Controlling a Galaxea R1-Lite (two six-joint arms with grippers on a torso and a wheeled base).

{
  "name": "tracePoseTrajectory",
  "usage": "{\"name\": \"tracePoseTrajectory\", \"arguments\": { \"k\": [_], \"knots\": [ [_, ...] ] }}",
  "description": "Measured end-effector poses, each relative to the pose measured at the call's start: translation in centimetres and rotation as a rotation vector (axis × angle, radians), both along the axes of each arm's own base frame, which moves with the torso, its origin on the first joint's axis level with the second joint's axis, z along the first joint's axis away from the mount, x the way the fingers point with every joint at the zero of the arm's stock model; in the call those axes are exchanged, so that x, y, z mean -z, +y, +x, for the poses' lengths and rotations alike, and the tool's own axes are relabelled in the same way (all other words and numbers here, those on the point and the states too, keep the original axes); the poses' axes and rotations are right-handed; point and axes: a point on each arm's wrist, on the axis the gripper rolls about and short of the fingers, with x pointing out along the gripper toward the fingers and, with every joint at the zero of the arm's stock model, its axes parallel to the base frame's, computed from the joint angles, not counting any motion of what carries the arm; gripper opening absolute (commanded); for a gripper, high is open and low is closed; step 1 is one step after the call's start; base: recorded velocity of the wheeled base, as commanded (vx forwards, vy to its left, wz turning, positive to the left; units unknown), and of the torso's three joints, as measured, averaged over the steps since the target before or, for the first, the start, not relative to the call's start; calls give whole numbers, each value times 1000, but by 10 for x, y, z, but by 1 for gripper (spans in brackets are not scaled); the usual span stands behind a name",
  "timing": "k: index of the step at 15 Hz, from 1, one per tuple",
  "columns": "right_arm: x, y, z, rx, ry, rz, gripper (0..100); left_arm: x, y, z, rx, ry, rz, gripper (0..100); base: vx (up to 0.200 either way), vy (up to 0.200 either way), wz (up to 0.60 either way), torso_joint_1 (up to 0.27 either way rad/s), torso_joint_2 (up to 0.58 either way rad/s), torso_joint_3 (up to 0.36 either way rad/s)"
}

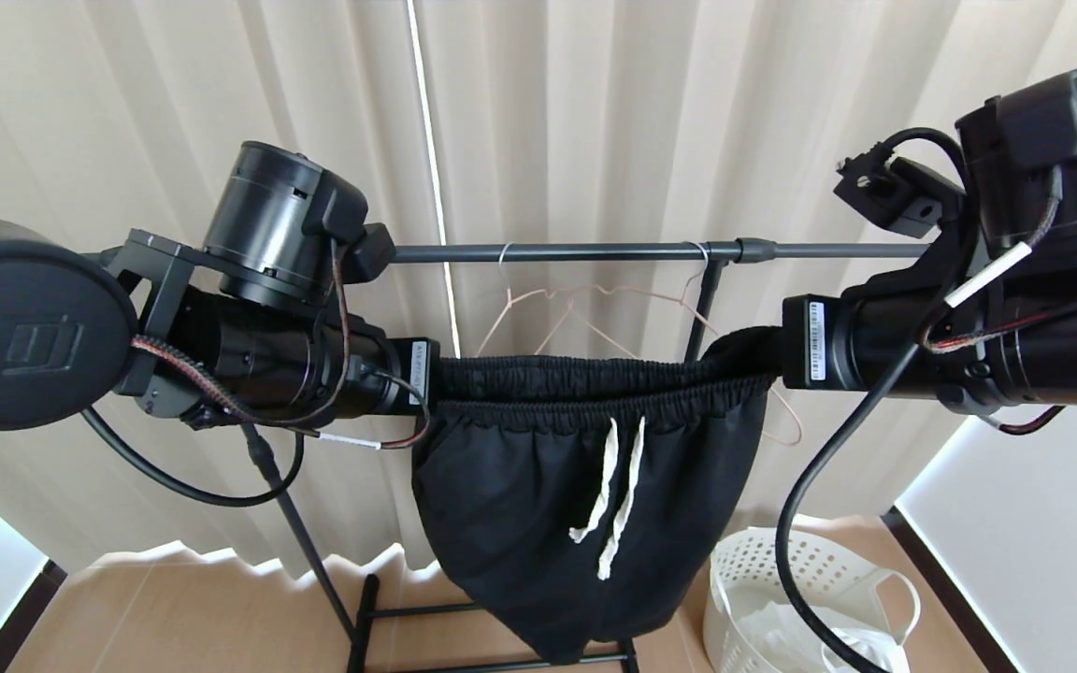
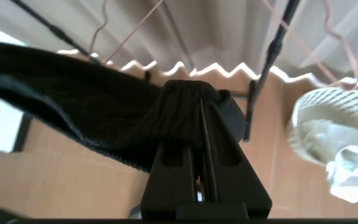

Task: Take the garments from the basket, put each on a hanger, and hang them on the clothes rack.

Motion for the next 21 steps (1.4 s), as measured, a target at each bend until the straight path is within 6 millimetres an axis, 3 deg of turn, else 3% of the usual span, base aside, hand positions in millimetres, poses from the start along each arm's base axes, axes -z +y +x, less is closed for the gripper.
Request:
{"name": "tracePoseTrajectory", "arguments": {
  "k": [6, 9, 16, 19, 21],
  "knots": [
    [2, -5, 11, 54, 13, -14, 0, -18, -2, 2, 69, 5, -22, 0, 0, 0, 0, 0, 0, 0],
    [14, -7, 4, 39, 1, -148, 0, -28, -10, 14, 90, -33, -32, 0, 0, 0, 0, 0, 0, 0],
    [39, 26, -65, -286, 9, -271, 0, -48, -39, 66, 108, -149, -98, 0, 0, 0, 0, 0, 0, 0],
    [40, 45, -88, -362, 26, -202, 0, -49, -51, 82, 116, -175, -118, 0, 0, 0, 0, 0, 0, 0],
    [38, 68, -96, -374, 18, -78, 0, -48, -58, 88, 122, -185, -129, 0, 0, 0, 0, 0, 0, 0]
  ]
}}
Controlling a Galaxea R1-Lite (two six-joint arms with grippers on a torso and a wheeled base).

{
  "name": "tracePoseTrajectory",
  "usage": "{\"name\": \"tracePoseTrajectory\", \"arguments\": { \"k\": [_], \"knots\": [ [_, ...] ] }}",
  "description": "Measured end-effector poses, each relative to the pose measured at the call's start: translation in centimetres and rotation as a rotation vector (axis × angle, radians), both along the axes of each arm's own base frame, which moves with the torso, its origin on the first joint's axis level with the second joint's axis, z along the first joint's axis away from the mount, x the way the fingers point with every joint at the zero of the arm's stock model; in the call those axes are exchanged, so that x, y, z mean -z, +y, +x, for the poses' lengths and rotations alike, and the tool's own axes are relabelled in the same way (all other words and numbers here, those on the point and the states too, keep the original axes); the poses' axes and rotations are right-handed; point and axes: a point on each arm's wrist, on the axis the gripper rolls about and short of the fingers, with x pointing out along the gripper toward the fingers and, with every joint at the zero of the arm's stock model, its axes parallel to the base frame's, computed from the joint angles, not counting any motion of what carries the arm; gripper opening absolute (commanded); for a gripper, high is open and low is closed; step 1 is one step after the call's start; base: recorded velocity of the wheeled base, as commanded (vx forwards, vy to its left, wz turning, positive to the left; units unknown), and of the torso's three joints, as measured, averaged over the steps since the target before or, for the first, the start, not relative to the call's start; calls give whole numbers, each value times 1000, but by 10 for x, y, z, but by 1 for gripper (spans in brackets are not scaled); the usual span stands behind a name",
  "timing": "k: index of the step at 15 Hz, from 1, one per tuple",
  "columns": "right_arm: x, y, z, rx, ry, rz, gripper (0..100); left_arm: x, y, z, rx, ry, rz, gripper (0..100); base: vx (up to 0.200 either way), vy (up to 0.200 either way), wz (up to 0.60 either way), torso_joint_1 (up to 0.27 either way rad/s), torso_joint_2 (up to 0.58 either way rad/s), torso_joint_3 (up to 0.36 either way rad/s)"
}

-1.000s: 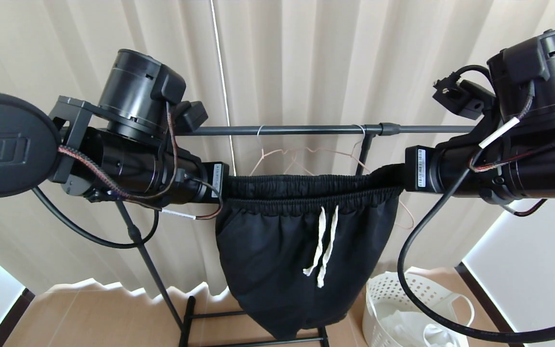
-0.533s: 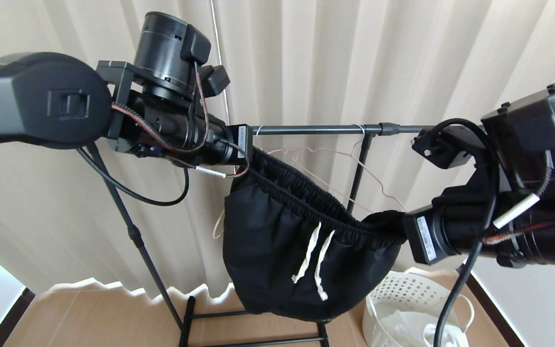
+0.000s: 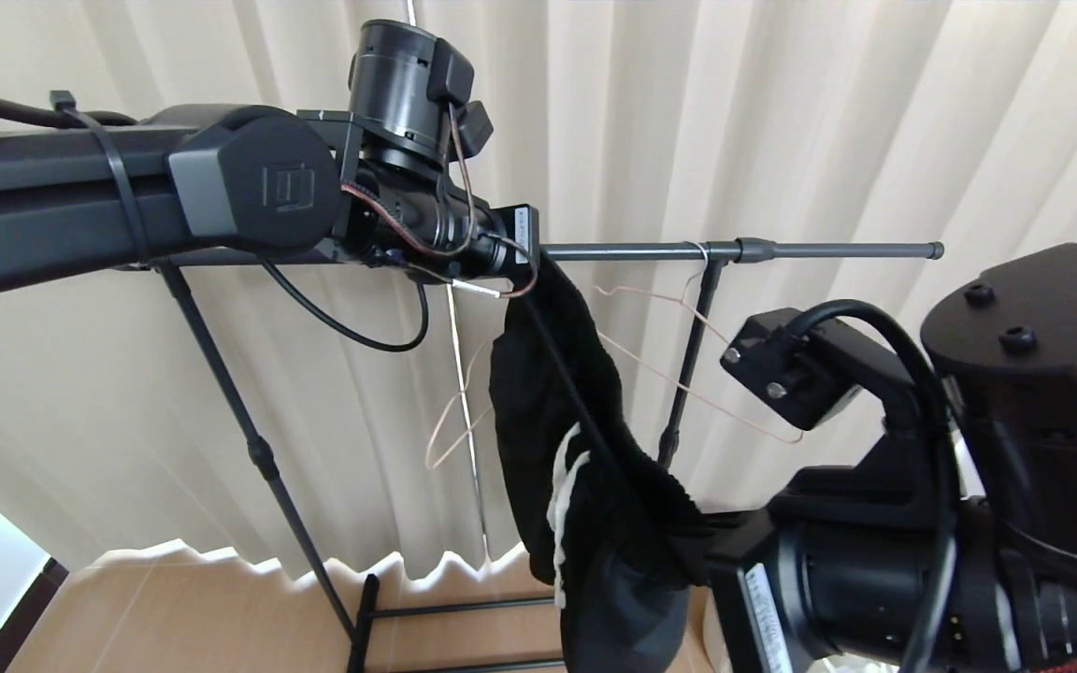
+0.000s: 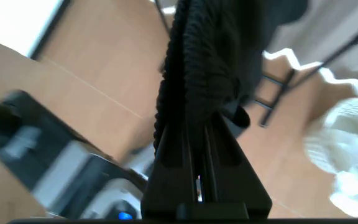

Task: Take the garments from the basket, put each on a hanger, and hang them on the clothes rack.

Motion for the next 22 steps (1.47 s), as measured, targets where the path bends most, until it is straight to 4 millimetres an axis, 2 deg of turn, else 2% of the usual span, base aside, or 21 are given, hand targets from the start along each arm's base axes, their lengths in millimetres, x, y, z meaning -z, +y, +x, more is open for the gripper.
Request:
{"name": "tracePoseTrajectory", "arguments": {
  "k": [3, 6, 9, 13, 14, 16, 19, 22],
  "knots": [
    [2, 35, -5, 2, 32, 175, 0, 6, -7, 5, 6, 6, 2, 0, 0, 0, 0, 0, 0, 0],
    [6, 46, -5, 1, 48, 188, 0, 10, -10, 7, 11, 14, 7, 0, 0, 0, 0, 0, 0, 0],
    [9, 43, -3, 14, 42, 145, 0, 15, -10, 4, 14, 56, 33, 0, 0, 0, 0, 0, 0, 0],
    [20, 18, 16, 67, -6, -94, 0, 10, 1, -12, 3, 140, 94, 0, 0, 0, 0, 0, 0, 0],
    [21, 12, 25, 97, -19, -125, 0, 6, 6, -20, 4, 169, 115, 0, 0, 0, 0, 0, 0, 0],
    [24, -4, 55, 225, -53, -192, 0, -6, 19, -44, 6, 230, 160, 0, 0, 0, 0, 0, 0, 0],
    [26, -12, 98, 374, -72, -212, 0, -20, 32, -72, -25, 248, 218, 0, 0, 0, 0, 0, 0, 0],
    [23, -3, 128, 471, -64, -124, 0, -2, 34, -92, -22, 311, 302, 0, 0, 0, 0, 0, 0, 0]
  ]
}}
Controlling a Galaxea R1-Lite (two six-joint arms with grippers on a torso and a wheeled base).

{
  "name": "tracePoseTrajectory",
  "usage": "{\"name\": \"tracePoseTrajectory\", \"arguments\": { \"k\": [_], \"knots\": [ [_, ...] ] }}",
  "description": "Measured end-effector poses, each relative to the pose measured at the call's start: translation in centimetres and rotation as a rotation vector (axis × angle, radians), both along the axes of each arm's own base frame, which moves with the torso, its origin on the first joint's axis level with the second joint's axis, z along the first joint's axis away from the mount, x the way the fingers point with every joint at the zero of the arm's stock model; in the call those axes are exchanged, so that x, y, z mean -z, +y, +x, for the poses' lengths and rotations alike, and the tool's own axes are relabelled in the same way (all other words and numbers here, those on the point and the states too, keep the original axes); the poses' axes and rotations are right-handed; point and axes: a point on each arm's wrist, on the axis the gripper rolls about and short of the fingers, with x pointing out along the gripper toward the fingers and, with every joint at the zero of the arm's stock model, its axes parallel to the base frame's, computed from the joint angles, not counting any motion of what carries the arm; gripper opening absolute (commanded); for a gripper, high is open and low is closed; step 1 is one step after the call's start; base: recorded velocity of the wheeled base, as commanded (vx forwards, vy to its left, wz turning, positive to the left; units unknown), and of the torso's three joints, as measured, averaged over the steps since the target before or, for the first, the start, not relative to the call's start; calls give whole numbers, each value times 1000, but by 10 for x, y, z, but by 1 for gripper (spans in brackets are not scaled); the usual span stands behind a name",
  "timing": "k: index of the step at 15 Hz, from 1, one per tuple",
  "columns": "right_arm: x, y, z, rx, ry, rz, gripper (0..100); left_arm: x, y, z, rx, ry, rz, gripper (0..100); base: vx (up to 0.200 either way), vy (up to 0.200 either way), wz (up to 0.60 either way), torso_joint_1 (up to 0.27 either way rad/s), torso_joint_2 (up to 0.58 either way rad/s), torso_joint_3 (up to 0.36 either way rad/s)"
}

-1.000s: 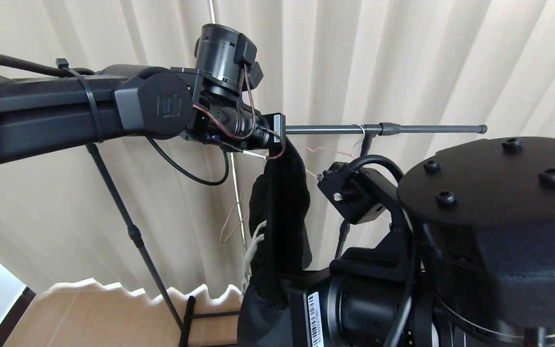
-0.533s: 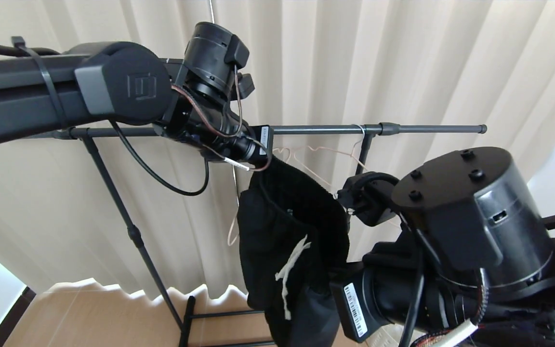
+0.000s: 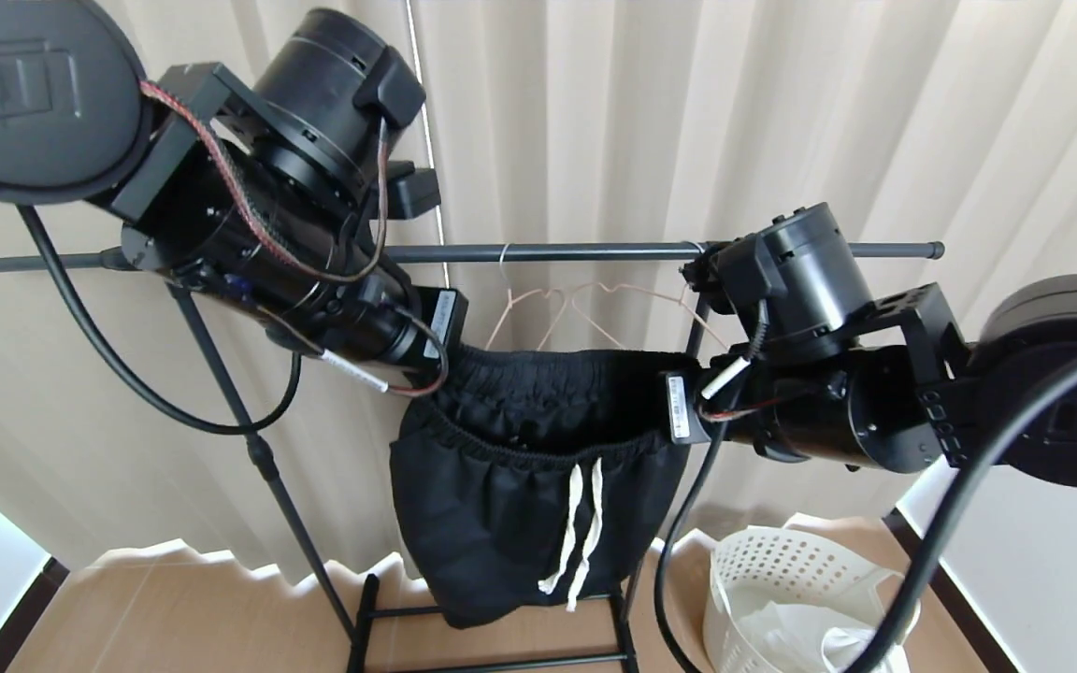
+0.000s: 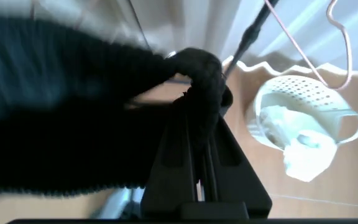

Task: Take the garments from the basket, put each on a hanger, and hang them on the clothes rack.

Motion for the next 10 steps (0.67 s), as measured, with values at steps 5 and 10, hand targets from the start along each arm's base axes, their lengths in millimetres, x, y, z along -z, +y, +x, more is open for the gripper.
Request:
{"name": "tracePoseTrajectory", "arguments": {
  "k": [5, 10],
  "knots": [
    [-9, 27, 36, 113, -74, 253, 0, 48, -7, -36, 73, 148, 106, 0, 0, 0, 0, 0, 0, 0],
    [-25, 52, 62, 222, -99, 551, 0, 74, -52, -78, 135, 194, 18, 0, 0, 0, 0, 0, 0, 0]
  ]
}}
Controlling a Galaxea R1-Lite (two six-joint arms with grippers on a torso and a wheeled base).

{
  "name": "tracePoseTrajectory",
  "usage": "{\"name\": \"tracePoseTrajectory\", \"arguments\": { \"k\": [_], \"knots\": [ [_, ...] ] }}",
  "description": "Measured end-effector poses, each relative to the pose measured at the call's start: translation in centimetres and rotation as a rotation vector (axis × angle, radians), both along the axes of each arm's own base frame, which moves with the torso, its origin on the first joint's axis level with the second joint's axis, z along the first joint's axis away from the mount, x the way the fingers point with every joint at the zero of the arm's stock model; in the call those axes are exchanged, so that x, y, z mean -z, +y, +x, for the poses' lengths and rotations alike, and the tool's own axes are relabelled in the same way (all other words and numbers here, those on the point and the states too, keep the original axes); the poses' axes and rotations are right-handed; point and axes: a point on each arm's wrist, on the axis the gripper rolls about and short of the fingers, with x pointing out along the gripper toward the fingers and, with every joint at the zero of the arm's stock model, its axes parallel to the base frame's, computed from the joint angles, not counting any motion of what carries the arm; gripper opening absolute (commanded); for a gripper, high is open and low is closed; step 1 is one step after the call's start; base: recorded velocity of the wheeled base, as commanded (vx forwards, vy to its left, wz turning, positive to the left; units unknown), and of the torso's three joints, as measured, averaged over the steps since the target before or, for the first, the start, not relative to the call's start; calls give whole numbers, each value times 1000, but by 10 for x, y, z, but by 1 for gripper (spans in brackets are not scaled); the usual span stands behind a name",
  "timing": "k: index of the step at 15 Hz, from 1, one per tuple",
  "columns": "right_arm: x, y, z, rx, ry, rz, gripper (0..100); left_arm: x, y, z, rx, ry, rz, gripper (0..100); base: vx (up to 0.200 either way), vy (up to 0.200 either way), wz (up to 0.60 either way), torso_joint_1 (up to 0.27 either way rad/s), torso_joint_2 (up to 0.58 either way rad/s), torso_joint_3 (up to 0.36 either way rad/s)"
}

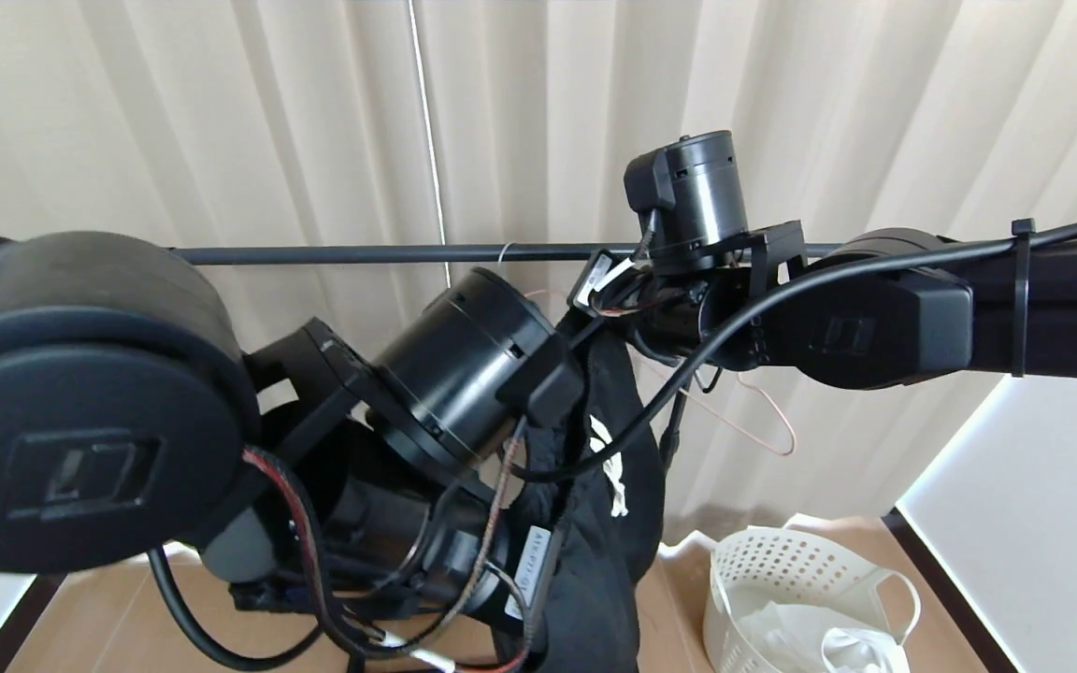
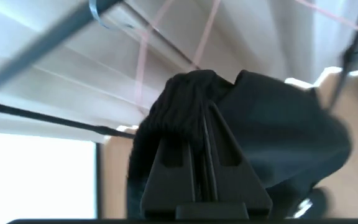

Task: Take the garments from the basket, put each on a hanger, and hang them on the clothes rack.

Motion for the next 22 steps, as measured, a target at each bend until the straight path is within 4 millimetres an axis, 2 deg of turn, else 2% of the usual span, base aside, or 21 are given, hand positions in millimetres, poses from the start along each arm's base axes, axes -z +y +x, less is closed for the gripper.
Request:
{"name": "tracePoseTrajectory", "arguments": {
  "k": [4, 9, 12, 16, 19, 22],
  "knots": [
    [-2, 5, 5, 12, -2, 52, 0, 5, -33, -18, 25, -12, -109, 0, 0, 0, 0, 0, 0, 0],
    [2, 4, 6, 21, 11, 32, 0, 11, -36, -20, 22, -12, -93, 0, 0, 0, 0, 0, 0, 0],
    [6, -5, 5, 20, 16, -33, 0, 20, -23, -8, -53, -33, -33, 0, 0, 0, 0, 0, 0, 0],
    [1, -28, -4, 3, 5, -152, 0, 21, 13, 25, -208, -56, 2, 0, 0, 0, 0, 0, 0, 0],
    [-7, -41, -18, -7, -22, -251, 0, 8, 39, 55, -323, -97, -27, 0, 0, 0, 0, 0, 0, 0],
    [-6, -52, -30, -28, -28, -357, 0, -13, 51, 76, -376, -161, -77, 0, 0, 0, 0, 0, 0, 0]
  ]
}}
